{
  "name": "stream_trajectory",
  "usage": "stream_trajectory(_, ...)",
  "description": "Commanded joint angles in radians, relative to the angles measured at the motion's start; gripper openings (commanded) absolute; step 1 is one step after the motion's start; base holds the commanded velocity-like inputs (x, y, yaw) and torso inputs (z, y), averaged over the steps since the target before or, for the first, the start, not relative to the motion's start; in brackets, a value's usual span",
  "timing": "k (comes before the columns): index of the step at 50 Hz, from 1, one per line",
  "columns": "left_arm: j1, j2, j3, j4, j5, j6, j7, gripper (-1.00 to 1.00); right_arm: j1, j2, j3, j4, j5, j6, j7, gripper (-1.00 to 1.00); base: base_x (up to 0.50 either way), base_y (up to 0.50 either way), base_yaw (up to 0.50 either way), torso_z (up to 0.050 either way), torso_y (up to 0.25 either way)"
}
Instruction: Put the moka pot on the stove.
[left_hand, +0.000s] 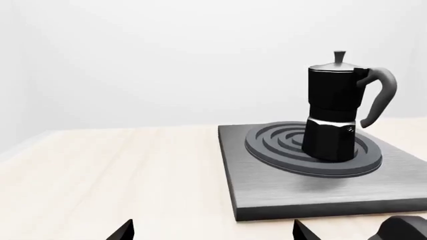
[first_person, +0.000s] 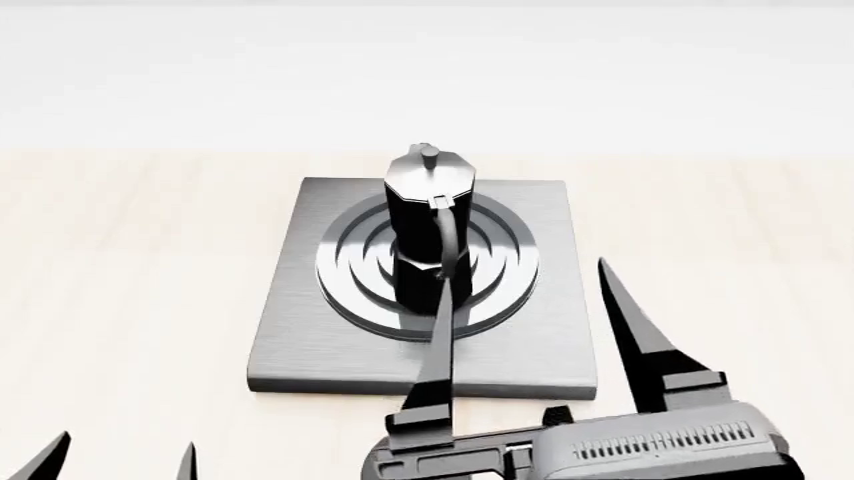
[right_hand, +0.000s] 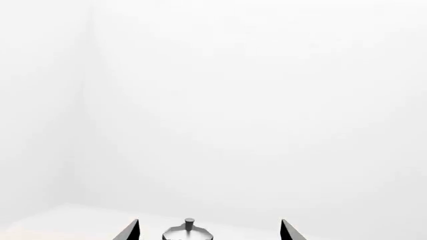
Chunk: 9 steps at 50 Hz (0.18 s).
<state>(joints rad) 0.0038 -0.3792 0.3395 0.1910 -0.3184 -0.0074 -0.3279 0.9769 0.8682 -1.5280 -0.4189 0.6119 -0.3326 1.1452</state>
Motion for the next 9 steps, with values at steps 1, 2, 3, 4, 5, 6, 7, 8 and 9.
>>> stream_trajectory(1,0.01,-0.008,-0.008,0.028,-0.005,0.003,-0.001,1.0,-0.007,0.043,0.004,-0.098,-0.053,0.025,0.047,1.0,0.0,0.0,0.0,0.0,0.0)
stream_trajectory(2,0.01,-0.008,-0.008,0.028,-0.006,0.003,0.0,1.0,-0.007,0.049,0.005,-0.108,-0.059,0.027,0.053,1.0,0.0,0.0,0.0,0.0,0.0)
stream_trajectory(3,0.009,-0.008,-0.007,0.028,-0.006,0.002,-0.001,1.0,-0.007,0.059,0.012,-0.114,-0.059,0.02,0.062,1.0,0.0,0.0,0.0,0.0,0.0)
stream_trajectory(4,0.008,-0.008,-0.007,0.027,-0.006,0.002,0.0,1.0,-0.008,0.062,0.015,-0.114,-0.059,0.019,0.068,1.0,0.0,0.0,0.0,0.0,0.0)
stream_trajectory(5,0.005,-0.007,-0.006,0.024,-0.005,0.002,-0.001,1.0,-0.009,0.068,0.017,-0.12,-0.062,0.016,0.071,1.0,0.0,0.0,0.0,0.0,0.0)
stream_trajectory(6,0.001,-0.005,-0.005,0.02,-0.005,0.001,0.0,1.0,-0.011,0.074,0.018,-0.129,-0.067,0.014,0.075,1.0,0.0,0.0,0.0,0.0,0.0)
stream_trajectory(7,0.0,-0.005,-0.005,0.019,-0.006,0.002,0.001,1.0,-0.011,0.075,0.019,-0.132,-0.071,0.019,0.081,1.0,0.0,0.0,0.0,0.0,0.0)
stream_trajectory(8,0.0,-0.005,-0.005,0.019,-0.006,0.003,0.001,1.0,-0.012,0.079,0.02,-0.14,-0.078,0.023,0.089,1.0,0.0,0.0,0.0,0.0,0.0)
stream_trajectory(9,0.002,-0.006,-0.004,0.02,-0.007,0.003,0.001,1.0,-0.012,0.082,0.02,-0.146,-0.083,0.025,0.091,1.0,0.0,0.0,0.0,0.0,0.0)
